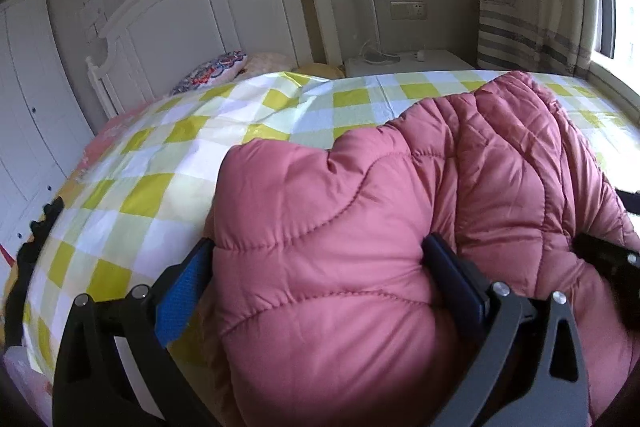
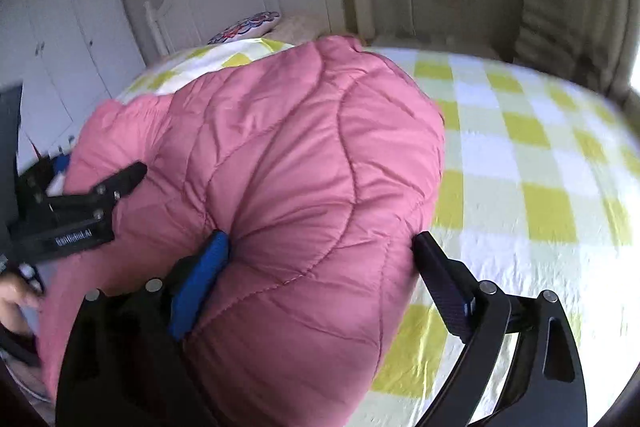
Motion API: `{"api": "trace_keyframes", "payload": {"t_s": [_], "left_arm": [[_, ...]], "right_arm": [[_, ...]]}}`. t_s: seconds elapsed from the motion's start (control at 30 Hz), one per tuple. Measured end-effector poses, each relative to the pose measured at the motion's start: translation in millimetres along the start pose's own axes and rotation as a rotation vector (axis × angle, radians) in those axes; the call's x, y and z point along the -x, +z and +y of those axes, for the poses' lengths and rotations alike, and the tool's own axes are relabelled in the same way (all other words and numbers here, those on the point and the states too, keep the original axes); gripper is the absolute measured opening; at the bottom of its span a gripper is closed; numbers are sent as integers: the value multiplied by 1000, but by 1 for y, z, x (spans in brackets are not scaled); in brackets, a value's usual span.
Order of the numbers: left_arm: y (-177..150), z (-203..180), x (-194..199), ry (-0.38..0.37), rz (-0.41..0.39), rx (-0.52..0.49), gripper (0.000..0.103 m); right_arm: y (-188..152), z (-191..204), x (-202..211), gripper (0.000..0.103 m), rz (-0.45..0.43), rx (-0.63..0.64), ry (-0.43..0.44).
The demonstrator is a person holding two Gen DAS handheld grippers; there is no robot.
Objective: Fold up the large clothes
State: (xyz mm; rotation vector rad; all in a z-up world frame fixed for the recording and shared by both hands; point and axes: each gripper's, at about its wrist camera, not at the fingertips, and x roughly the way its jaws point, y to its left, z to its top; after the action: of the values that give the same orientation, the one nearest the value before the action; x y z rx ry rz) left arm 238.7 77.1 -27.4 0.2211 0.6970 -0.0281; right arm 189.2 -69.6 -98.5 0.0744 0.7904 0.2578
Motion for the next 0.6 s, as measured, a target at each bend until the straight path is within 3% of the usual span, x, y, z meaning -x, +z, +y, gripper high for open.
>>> {"api": "trace_keyframes", "payload": {"t_s": [0.1, 0.23, 0.3, 0.43, 0.53, 0.6], "left_arm": [[0, -1, 3, -3, 1, 0, 101], [-8, 9, 26, -7, -25, 32, 101], [-17, 20, 38, -59, -24, 80, 101], [-47, 56, 50, -253, 18, 242, 101], [-61, 65, 45, -301, 29, 253, 101], [-62, 65, 40, -305, 34, 257, 101]], "right_arm": [[7, 2, 18, 91, 5, -7, -1], [3, -15, 36, 94, 55, -106, 128], [-12, -22, 43, 96, 76, -144, 207], [-35, -29, 48, 97, 108, -228, 363], [-35, -23, 54, 97, 69, -216, 338], [-21, -8, 75, 97, -34, -136, 242]]}}
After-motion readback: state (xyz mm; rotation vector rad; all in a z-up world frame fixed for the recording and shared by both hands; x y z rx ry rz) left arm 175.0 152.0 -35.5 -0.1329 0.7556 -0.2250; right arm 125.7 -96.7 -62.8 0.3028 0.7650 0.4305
